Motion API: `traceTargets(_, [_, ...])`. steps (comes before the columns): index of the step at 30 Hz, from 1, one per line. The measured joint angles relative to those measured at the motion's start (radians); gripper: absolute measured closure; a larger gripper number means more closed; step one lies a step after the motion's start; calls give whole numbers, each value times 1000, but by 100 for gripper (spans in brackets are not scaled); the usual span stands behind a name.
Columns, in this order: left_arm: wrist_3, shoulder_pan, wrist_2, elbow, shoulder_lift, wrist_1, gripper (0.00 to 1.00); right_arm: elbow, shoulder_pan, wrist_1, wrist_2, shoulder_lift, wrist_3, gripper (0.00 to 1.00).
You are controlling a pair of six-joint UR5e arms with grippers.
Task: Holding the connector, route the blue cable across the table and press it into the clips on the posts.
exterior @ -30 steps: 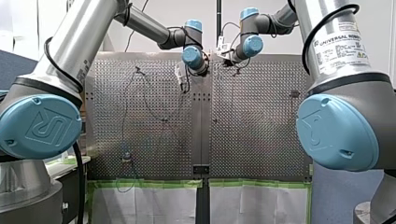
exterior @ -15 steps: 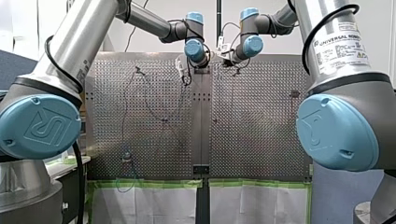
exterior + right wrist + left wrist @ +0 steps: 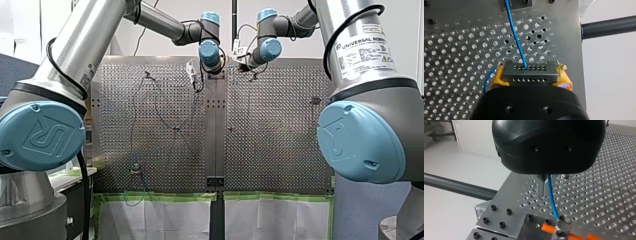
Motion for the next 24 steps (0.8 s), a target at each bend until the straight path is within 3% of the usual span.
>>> traceTargets(9, [6,-18,-60,-45,9,-44,100,5,3,1,0,0,-1,100])
traceTargets(17, [0,-24,-68,-117,55,14,100,38,9,1,0,0,-3,100])
traceTargets(24, [3,-32,-61,-178,61,75,100,103,16,0,0,0,-10,100])
